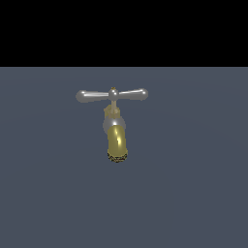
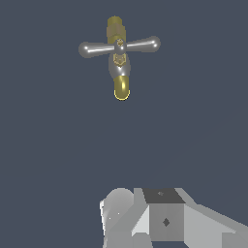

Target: Turn on the faucet by rotating a designated handle.

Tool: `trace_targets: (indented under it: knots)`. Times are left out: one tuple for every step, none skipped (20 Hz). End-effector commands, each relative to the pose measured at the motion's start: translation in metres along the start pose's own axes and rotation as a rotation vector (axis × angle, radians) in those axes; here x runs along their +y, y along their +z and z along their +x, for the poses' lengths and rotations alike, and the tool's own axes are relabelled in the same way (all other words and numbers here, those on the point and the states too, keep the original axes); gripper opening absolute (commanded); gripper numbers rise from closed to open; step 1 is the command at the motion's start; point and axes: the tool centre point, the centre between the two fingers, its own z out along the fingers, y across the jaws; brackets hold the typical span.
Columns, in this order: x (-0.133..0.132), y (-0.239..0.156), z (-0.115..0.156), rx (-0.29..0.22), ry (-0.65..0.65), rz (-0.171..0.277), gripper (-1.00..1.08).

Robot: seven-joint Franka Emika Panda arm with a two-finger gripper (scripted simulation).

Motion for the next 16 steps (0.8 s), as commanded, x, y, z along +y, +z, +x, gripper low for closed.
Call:
trace_targets:
  knots:
    - [0.0000,0.0000,0.0000,0.000,0.000,0.000,-1.00]
    - [0.0002,0.0000,0.0001,0.000,0.001,0.001,-1.00]
    - [0.0008,-0.0002,0.0004,-0.001,0.002,0.003,-1.00]
    - [0.0017,-0.0004,0.0010,-0.003,0.006,0.006,-1.00]
    - [0.0030,-0.0007,0.0017,-0.005,0.010,0.011,-1.00]
    - [0.0047,-0.0010,0.0026,-0.007,0.015,0.018,-1.00]
    - [0.0064,-0.0014,0.0034,-0.010,0.020,0.024,-1.00]
    - [0.0077,-0.0017,0.0039,-0.012,0.023,0.029,-1.00]
    - [0.0087,-0.0019,0.0042,-0.013,0.026,0.032,-1.00]
    - [0.0093,-0.0021,0.0042,-0.014,0.027,0.034,-1.00]
    - [0.0095,-0.0022,0.0041,-0.014,0.026,0.035,-1.00]
    - [0.0092,-0.0021,0.0041,-0.014,0.026,0.034,-1.00]
    - [0.0090,-0.0020,0.0043,-0.014,0.026,0.033,-1.00]
    - [0.0088,-0.0018,0.0049,-0.013,0.028,0.032,-1.00]
    - [0.0086,-0.0016,0.0058,-0.014,0.032,0.032,-1.00]
    - [0.0085,-0.0014,0.0071,-0.014,0.036,0.032,-1.00]
